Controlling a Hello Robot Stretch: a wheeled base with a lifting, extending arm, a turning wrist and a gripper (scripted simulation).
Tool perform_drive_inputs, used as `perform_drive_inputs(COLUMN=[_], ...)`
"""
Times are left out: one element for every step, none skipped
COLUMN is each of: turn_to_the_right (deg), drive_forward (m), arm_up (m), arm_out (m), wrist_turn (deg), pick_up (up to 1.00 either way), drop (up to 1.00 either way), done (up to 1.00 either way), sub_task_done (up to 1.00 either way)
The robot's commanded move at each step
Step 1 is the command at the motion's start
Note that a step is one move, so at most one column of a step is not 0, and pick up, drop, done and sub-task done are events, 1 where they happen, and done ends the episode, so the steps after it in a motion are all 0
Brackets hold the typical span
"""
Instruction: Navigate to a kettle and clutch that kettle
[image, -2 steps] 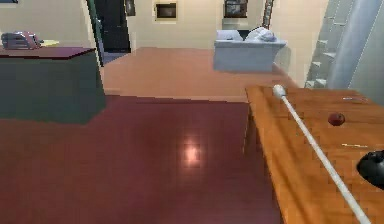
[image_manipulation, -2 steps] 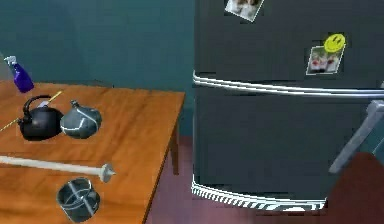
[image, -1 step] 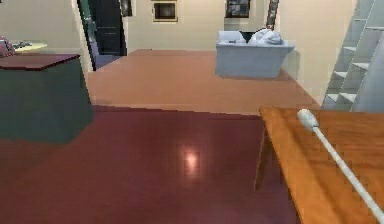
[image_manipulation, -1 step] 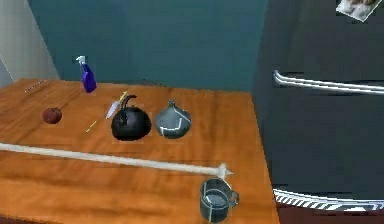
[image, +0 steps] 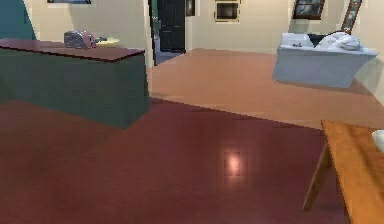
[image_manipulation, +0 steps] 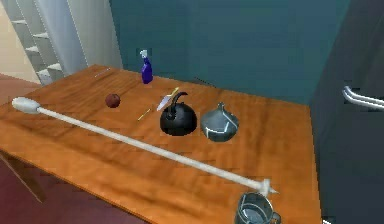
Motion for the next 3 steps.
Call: perform_drive_inputs(turn_to_the_right=[0.0,0.0,0.0], drive_forward=[0.00,0.00,0.00], arm_up=[0.50,0.36,0.00], arm_out=[0.00,0.00,0.46], wrist_turn=[0.0,0.0,0.0], pick_up=[0.00,0.00,0.00], drop=[0.00,0.00,0.00], done=[0.00,0.00,0.00], sub_task_done=[0.00,0.00,0.00])
